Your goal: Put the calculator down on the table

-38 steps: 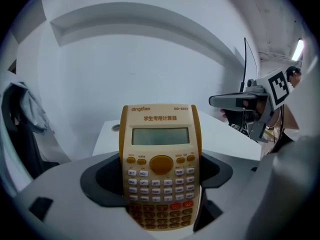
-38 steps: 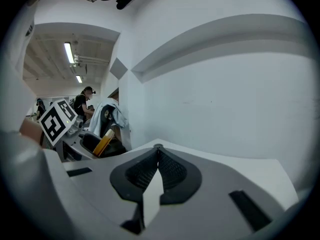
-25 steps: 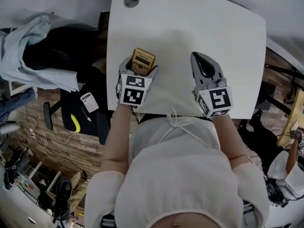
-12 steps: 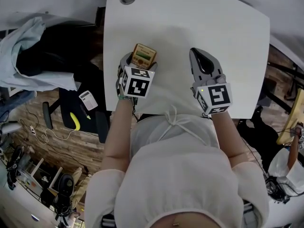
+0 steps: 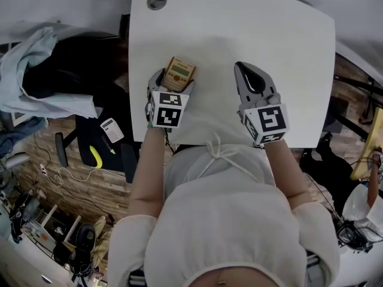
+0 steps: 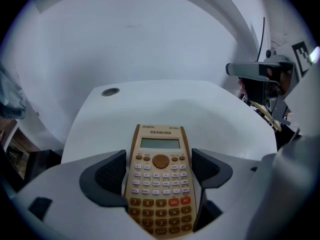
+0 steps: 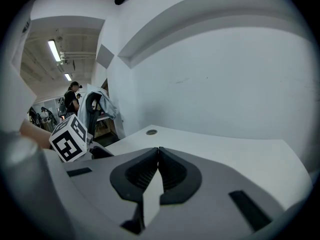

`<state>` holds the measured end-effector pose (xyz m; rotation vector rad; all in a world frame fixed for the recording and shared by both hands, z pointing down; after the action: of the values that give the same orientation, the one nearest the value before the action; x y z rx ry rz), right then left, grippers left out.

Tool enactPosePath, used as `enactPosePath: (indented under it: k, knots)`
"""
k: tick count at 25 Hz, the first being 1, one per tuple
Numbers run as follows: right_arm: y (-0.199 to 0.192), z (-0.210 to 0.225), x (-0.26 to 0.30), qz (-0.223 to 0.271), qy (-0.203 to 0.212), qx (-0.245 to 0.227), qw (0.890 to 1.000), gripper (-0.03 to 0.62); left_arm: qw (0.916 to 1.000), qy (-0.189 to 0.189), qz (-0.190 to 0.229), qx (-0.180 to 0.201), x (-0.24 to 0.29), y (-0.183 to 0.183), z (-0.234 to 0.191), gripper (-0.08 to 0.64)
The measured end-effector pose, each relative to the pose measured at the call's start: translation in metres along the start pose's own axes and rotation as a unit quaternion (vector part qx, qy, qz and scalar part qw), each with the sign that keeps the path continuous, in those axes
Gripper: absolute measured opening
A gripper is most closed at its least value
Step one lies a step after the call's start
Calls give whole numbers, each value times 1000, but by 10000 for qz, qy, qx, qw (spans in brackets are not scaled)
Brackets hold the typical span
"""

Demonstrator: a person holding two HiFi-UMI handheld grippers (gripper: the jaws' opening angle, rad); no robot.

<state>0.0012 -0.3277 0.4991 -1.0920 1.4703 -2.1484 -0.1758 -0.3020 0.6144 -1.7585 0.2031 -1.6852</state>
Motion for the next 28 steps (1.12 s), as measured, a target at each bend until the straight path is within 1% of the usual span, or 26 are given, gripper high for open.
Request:
enactPosePath:
  k: [4,7,10,15,16,17,18,19,20,21,23,25,28]
  knots:
    - [7,-6,-8,55,-28,-120,9999,6,9999,-116,61,-38,-7,1,2,407]
    - [14,-11,-15,96,-46,-211,9997,6,9995,-99,291,-70,-23,9,0,407]
    - [19,-15,-24,133,-70,-308,9994,6,9975,-15,712,-4,-46,24,0,405]
    - [31,-25,-37,271,-85,-546,9981,6,9895,-25,1440,126,-88,51,-1,402]
    - [34,-28,-40,309,-89,-596,9977,6,9860,15,1664,124,-98,58,-2,399]
    - [37,-30,-43,346,-85,-658,9972,6,9807,105,1948,88,-110,66,-4,379]
    - [40,-34,-46,383,-74,-726,9966,6,9738,250,2262,23,-124,75,-7,301]
    - [43,-37,-50,425,-58,-787,9960,6,9658,417,2559,-52,-137,83,-12,178]
    - [46,-40,-53,476,-45,-832,9954,6,9581,546,2809,-114,-150,89,-16,125]
    - [49,-43,-56,538,-37,-856,9949,6,9518,611,3002,-159,-162,95,-18,115]
    - [55,-49,-64,695,-41,-875,9937,6,9432,626,3255,-210,-182,102,-19,63]
    - [62,-54,-73,877,-58,-903,9920,6,9374,591,3426,-178,-199,106,-18,37]
    - [74,-63,-89,1168,-52,-1004,9881,6,9300,522,3639,-75,-222,108,-13,20]
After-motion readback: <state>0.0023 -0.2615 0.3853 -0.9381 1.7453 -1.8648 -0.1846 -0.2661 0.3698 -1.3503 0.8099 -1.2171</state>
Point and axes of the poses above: the fingertips, and each gripper's own axes: x forward along the fingers, z to its right, y out of its top, the point moved 2 cm from there along -x, backward along the fingers, and after that the axes turned 10 degrees about y, right-handed, at the moved point
